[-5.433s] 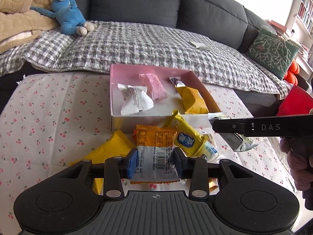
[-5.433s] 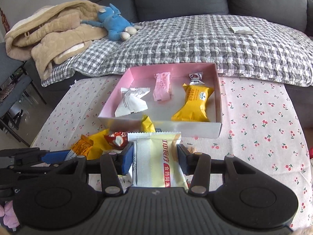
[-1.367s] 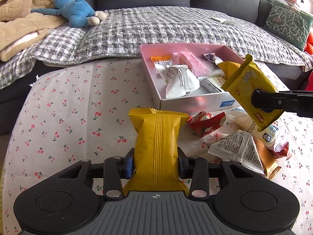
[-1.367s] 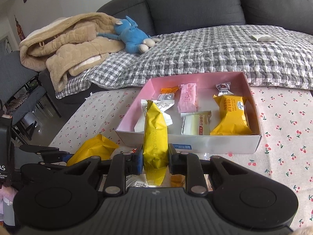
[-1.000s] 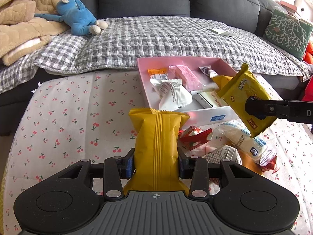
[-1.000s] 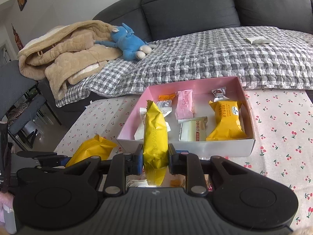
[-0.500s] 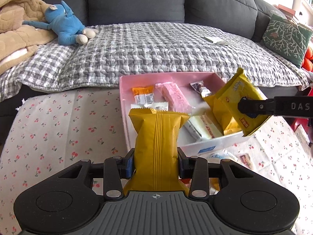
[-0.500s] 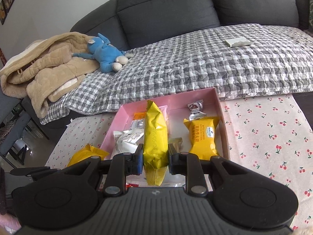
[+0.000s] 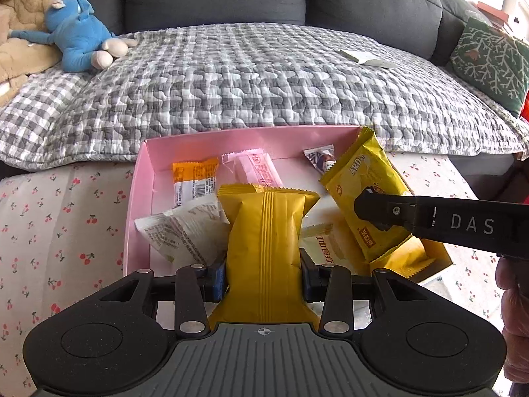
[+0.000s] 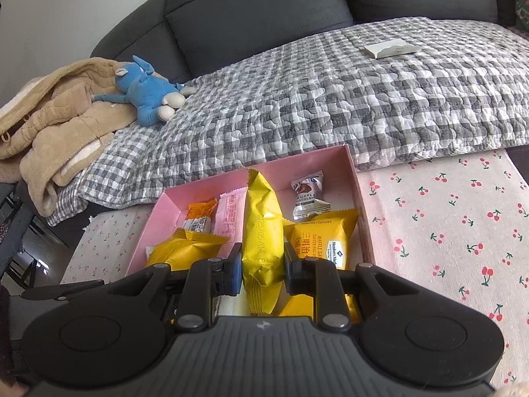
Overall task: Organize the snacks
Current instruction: 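Carry the yellow pack into the box and release while the right tool drops the yellow bar there, then withdraw both tools from the box back over the snack pile, then grasp the white paper-wrapped pastry with the left tool while the right tool grasps the milk-stick pack, then carry the pastry into the box and release while the right tool drops the milk-stick pack there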
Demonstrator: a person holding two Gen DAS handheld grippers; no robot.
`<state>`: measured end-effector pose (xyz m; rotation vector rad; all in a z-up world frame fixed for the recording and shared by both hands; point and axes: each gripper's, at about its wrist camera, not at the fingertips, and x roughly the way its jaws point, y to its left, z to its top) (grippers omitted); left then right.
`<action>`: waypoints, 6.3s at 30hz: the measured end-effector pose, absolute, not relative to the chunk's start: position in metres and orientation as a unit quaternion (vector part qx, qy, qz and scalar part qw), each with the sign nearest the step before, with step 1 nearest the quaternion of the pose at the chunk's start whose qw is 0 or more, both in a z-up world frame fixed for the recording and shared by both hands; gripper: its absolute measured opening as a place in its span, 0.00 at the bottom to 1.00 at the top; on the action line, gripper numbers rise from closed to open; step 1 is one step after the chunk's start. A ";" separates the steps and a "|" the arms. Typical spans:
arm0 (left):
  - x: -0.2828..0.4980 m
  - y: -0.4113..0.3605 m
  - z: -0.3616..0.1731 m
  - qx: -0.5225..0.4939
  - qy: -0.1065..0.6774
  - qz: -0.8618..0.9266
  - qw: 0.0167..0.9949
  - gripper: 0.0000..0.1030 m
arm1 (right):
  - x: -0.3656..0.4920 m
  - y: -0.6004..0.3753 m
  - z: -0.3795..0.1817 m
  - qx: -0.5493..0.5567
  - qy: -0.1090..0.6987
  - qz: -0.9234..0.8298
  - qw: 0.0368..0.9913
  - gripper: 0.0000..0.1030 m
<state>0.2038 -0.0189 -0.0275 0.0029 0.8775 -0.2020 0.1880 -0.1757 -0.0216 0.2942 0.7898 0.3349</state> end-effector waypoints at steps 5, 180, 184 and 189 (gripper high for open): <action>0.221 -0.015 -0.043 0.004 0.432 -0.076 0.899 0.37 | 0.199 -0.176 -0.030 0.149 0.381 0.167 0.897 0.21; 0.021 0.015 -0.031 0.011 0.384 -0.211 0.899 0.43 | 0.082 -0.142 -0.047 0.069 0.429 0.225 0.872 0.17; 0.019 0.015 -0.025 0.007 0.380 -0.214 0.900 0.43 | 0.079 -0.142 -0.041 0.069 0.422 0.227 0.875 0.17; 0.019 0.014 -0.019 0.005 0.373 -0.217 0.902 0.43 | 0.078 -0.146 -0.033 0.081 0.416 0.229 0.876 0.16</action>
